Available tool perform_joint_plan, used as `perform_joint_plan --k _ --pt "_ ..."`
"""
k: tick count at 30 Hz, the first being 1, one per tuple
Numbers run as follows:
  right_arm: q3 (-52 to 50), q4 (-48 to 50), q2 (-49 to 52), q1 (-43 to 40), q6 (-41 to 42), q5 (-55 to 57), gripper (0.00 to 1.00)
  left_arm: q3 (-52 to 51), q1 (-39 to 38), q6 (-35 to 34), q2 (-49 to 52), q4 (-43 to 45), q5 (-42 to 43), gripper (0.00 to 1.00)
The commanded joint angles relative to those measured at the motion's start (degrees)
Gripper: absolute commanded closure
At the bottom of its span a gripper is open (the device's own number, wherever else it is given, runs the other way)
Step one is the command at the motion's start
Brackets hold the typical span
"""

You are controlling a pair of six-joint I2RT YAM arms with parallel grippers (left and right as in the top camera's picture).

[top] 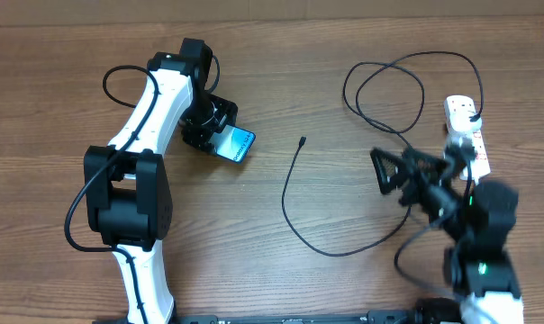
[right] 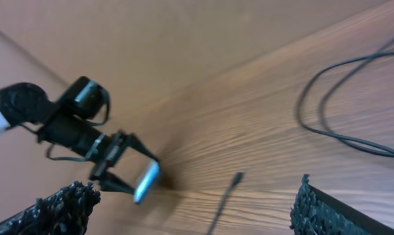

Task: Plug charger to phone and switch on socket
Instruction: 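Move the right gripper toward the phone held by the left gripper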

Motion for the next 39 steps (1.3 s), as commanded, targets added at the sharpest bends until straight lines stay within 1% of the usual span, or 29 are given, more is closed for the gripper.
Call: perform_joint_plan --k 1,4,6,9,13,15,17,18,21,24,26,27,29,33,36,39 --pt "9.44 -3.61 10.84 0.33 0.20 -10.08 0.00 1.88 -0.26 -1.42 0.09 0.07 -0.52 0.78" --pt "16.57 -8.28 19.74 0.35 0.00 -16.09 0.00 1.88 -0.28 -1.64 0.09 0.07 -0.44 0.78" --pt "19.63 -9.66 24.85 0.33 0.02 -19.65 0.00 1.88 -0.37 -1.66 0.09 0.07 -0.28 0.78" --pt "20.94 -6.99 30.80 0.33 0.04 -24.57 0.00 1.88 -0.85 -1.86 0.09 0.02 -0.17 0.78" --pt "20.94 -2.78 36.04 0.33 0.50 -24.74 0.00 1.88 -2.08 -1.88 0.09 0.02 2.10 0.78" --pt "20.94 -1.66 37.99 0.35 4.22 -24.72 0.00 1.88 -2.89 -2.56 0.09 0.04 2.91 0.78" --pt "20.92 -0.85 39.56 0.59 5.16 -24.65 0.00 1.88 -3.69 -3.21 0.09 0.09 3.72 0.78" --pt "20.92 -0.76 40.19 0.85 5.18 -24.00 0.00 1.88 -4.07 -3.65 0.09 0.15 3.85 0.78" --pt "20.87 -0.94 42.07 2.71 5.22 -20.35 0.10 1.88 -5.57 -5.70 0.09 0.11 4.37 0.78" --pt "20.87 -2.19 42.91 5.84 7.89 -13.90 0.16 1.88 -7.08 -7.54 0.09 0.07 4.87 0.78" --pt "20.87 -2.49 42.91 8.50 9.38 -9.11 0.23 1.88 -8.15 -8.81 0.09 0.07 5.73 0.78" --pt "20.87 -2.47 42.88 9.79 10.45 -6.99 0.25 1.88 -8.61 -9.25 0.09 0.09 5.73 0.78" --pt "20.85 -2.60 42.91 12.87 13.38 -1.86 0.27 1.88 -9.57 -10.12 0.09 0.11 5.73 0.78" --pt "20.83 -3.50 42.91 17.88 18.08 6.43 0.27 1.88 -10.97 -10.82 0.09 0.11 6.27 0.78" --pt "20.83 -3.63 42.91 20.41 19.69 9.22 0.29 1.88 -11.39 -10.80 0.09 0.09 8.20 0.78" --pt "20.83 -3.72 43.17 22.43 21.31 9.88 0.33 1.88 -11.52 -10.82 0.09 0.07 10.16 0.78"
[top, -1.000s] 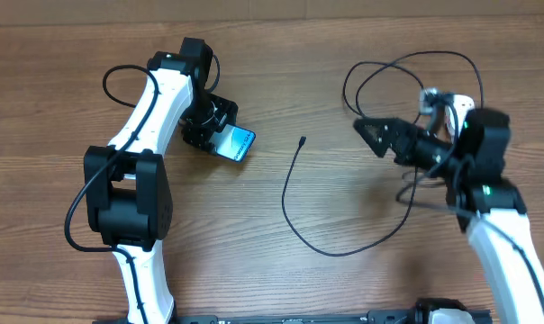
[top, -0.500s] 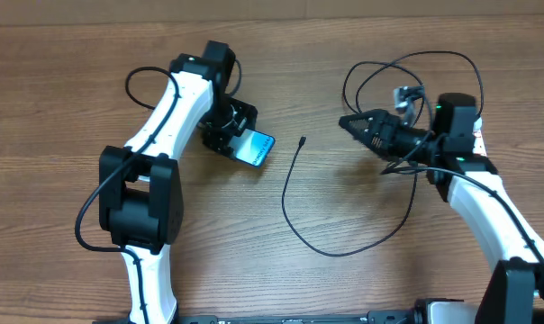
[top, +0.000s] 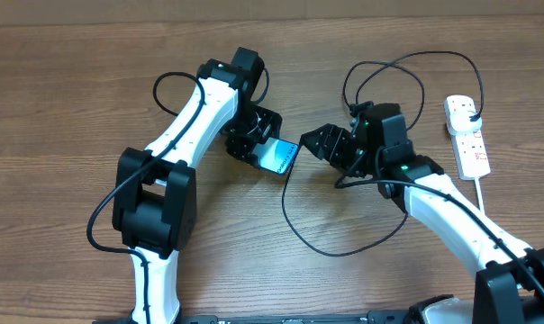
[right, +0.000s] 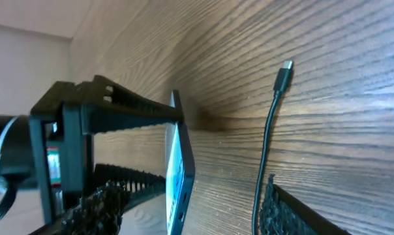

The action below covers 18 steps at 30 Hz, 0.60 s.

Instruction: Plug charger to phone and switch on socket

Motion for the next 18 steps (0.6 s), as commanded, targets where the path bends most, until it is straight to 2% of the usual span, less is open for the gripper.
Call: perform_joint_plan --k 1,10,18 --pt "1.18 -0.04 0.44 1.60 2.93 3.72 0.34 1.73 -0.31 -1.22 0.09 0.02 3.67 0.79" --pt "1.18 0.85 3.19 4.66 4.24 3.91 0.39 1.73 -0.33 -1.25 0.09 0.04 4.42 0.78" --pt "1.18 1.86 3.98 6.12 4.26 5.88 0.47 1.73 -1.36 -1.33 0.09 0.04 4.46 0.78"
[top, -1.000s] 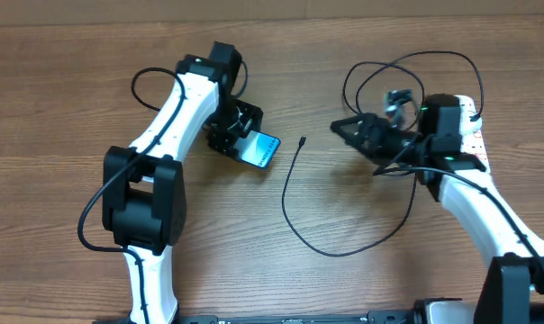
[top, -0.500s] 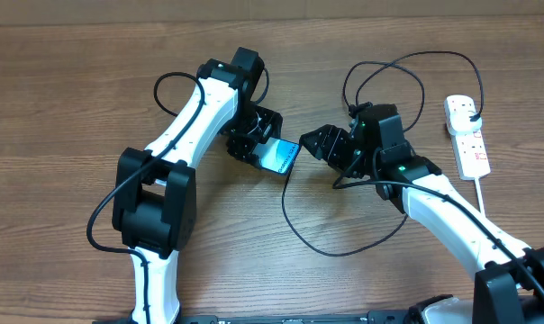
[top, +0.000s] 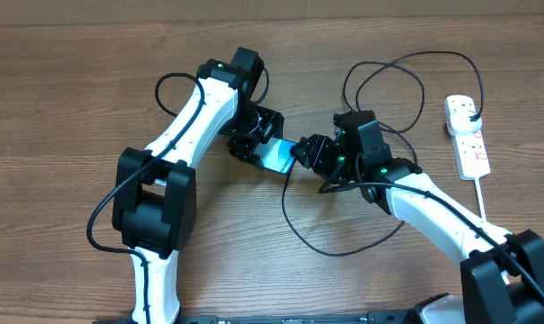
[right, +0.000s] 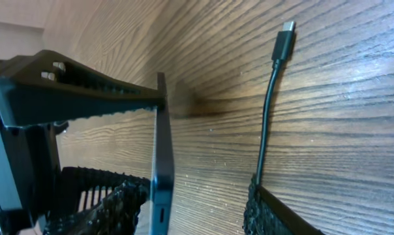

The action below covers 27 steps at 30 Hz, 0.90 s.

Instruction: Plug charger to phone and switch on socket

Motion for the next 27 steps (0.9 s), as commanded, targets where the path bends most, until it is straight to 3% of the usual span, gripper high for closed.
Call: perform_joint_plan --k 1,27 --pt "1.18 1.25 0.39 0.59 0.24 1.44 0.48 1.70 -1.31 -1.25 0.09 0.07 1.36 0.78" --pt "1.16 3.23 3.72 2.99 1.55 2.71 0.72 1.70 -4.09 -2.08 0.09 3.02 1.53 0.78"
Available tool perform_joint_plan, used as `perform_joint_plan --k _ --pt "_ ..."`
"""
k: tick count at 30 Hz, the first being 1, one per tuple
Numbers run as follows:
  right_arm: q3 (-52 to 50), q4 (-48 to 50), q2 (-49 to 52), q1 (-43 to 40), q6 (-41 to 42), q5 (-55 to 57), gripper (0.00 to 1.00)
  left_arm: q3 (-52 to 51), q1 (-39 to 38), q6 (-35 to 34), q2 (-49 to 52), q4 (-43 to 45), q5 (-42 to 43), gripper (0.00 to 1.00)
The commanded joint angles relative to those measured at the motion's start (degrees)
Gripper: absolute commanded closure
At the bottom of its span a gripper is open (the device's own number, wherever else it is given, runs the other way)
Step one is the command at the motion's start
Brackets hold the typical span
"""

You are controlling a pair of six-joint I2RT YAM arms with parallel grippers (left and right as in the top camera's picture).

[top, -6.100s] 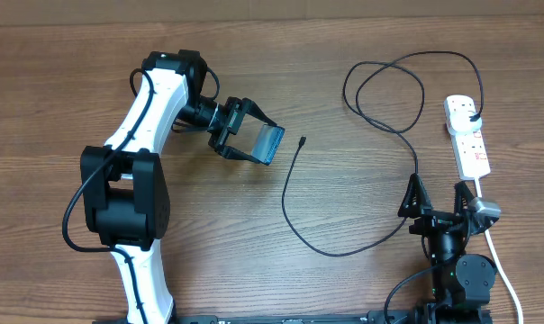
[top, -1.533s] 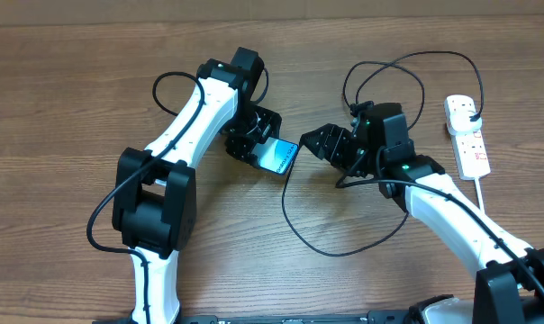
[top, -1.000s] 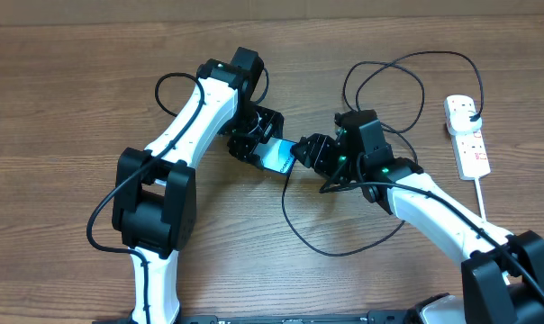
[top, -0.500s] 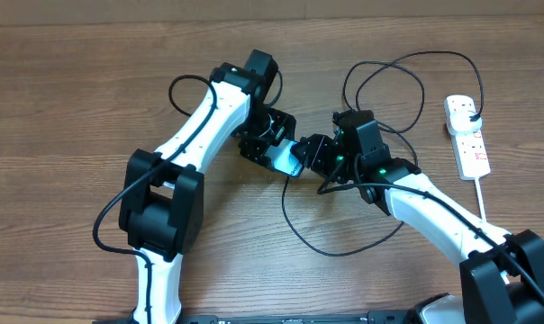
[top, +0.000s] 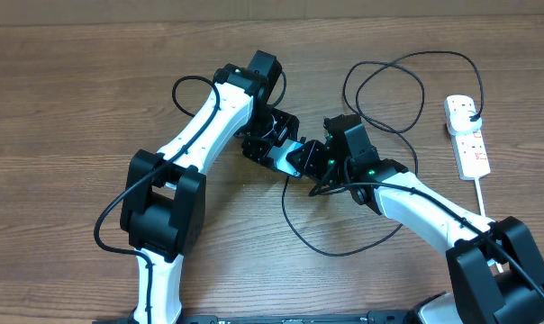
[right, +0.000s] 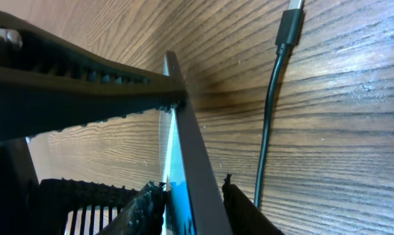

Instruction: Plug charger to phone and switch on socket

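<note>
The phone point(top: 291, 154) with its blue lit screen stands on edge off the table, seen edge-on in the right wrist view point(right: 184, 150). My left gripper point(top: 274, 144) is shut on it, one ridged finger point(right: 86, 98) pressing its upper edge. My right gripper point(right: 194, 210) has its two fingers pinched on the phone's screen and back at the near end. The black charger cable point(top: 294, 229) lies on the table. Its plug end point(right: 291, 26) rests just right of the phone. The white socket strip point(top: 466, 135) lies at the far right.
The cable loops across the table point(top: 65, 99) from the middle to the back right, up to the socket strip. Both arms meet over the middle of the table. The right arm's elbow lies above the cable loop.
The left arm has carried the phone a little further right. My right gripper has closed in from standing open around the phone's end to pinching it.
The left gripper held the phone at the left while the right arm sat folded near the socket strip. Then both arms had come to the middle, the right gripper open facing the phone. It then stood around the phone's end, and now grips it.
</note>
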Motion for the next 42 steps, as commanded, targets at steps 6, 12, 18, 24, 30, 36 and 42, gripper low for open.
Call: perform_joint_plan --k 6,12,18,24,30,36,42 --pt "1.16 2.03 0.26 0.17 0.24 0.79 0.82 1.73 -0.35 -1.20 0.09 0.17 1.31 0.78" --pt "1.18 2.16 0.26 0.17 0.24 0.76 0.95 1.73 -0.35 -1.18 0.09 0.17 1.31 0.77" --pt "1.18 2.25 0.24 -0.02 0.24 0.35 0.96 1.73 -0.35 -1.14 0.09 0.15 1.31 0.75" --pt "1.18 2.40 -0.09 -0.66 0.22 0.35 0.96 1.73 -0.22 -0.70 0.09 0.13 1.29 0.75" --pt "1.18 2.32 -2.91 -3.72 0.15 -1.66 0.96 1.73 1.20 10.54 0.09 1.05 2.12 0.73" --pt "1.18 1.01 -10.78 -7.17 -0.02 -1.22 0.96 1.73 5.73 36.37 0.09 7.04 21.27 0.71" --pt "1.20 1.01 -17.51 -10.01 5.49 5.22 0.96 1.73 8.46 39.58 0.09 18.16 42.66 0.69"
